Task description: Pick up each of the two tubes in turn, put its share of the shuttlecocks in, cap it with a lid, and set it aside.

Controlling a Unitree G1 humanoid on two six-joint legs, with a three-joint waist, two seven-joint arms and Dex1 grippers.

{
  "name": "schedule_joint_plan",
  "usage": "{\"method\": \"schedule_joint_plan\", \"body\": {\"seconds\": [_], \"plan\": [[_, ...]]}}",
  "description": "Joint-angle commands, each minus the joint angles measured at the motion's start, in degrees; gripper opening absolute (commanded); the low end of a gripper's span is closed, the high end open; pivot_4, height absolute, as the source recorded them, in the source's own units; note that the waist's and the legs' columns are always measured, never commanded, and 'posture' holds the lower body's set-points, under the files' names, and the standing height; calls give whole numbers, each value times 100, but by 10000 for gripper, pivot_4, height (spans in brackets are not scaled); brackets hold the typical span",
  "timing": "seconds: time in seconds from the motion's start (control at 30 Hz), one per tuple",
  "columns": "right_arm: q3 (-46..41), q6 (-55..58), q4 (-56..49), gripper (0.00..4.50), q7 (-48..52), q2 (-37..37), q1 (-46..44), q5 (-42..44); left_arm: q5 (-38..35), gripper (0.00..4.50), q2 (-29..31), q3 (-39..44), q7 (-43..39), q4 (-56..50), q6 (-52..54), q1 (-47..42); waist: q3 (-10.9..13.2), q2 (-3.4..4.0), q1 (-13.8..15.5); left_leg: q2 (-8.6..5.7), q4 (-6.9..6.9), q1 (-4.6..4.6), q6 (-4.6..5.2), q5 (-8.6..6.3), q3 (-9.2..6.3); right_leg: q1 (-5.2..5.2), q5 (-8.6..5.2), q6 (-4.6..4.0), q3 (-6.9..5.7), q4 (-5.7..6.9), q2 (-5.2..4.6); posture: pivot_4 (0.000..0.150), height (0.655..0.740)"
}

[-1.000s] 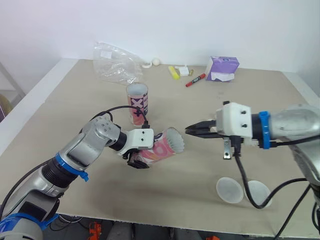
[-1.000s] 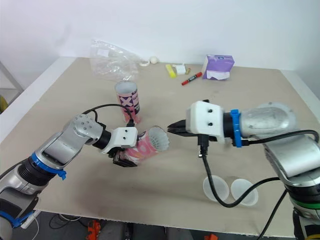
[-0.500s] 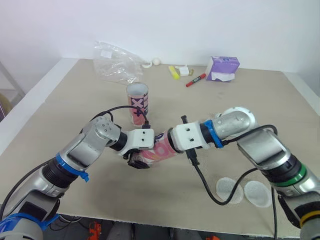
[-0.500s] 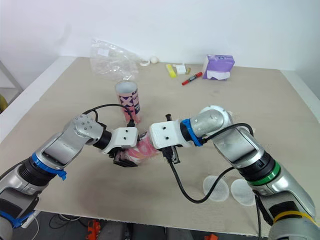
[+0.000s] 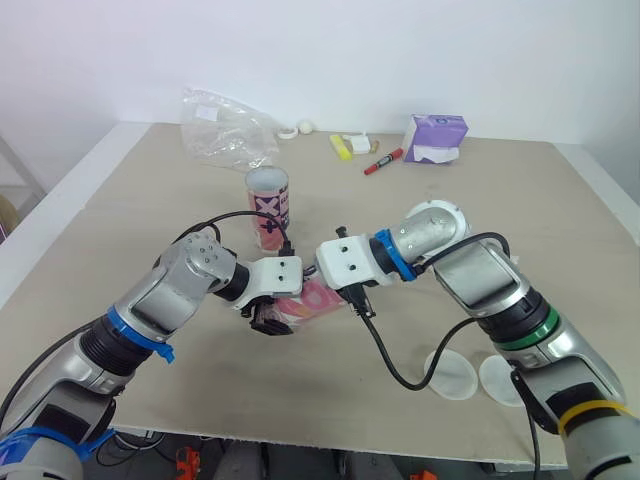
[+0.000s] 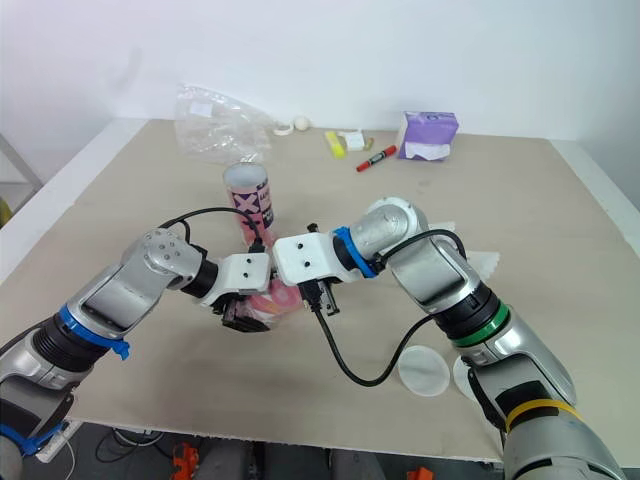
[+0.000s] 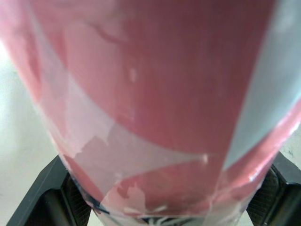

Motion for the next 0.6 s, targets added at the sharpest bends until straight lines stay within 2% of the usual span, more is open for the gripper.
{"method": "schedule_joint_plan", "body": {"seconds": [0.03, 0.33, 0.6], "plan": [[372, -142, 191, 716, 119, 377, 30, -33, 95, 37914, -159, -110, 216, -40, -9, 28, -11, 5, -4, 0, -1, 2, 1, 1, 0, 0, 0, -1, 0, 1, 1, 1500, 7400], [343, -406, 600, 716, 290, 670, 32, -195, 115, 37914, -172, -95, 216, -56, 17, 69, -30, 7, -66, 2, -13, 47, 2, 2, 2, 5, 1, -3, 2, 2, 0, 1500, 7400], [-587, -24, -45, 716, 486, -56, -19, 241, 118, 37914, -160, -55, 206, -43, -16, 128, -26, 10, -76, -8, -17, 40, 0, 3, 0, 2, 1, -2, 2, 1, -14, 1500, 7400]]}}
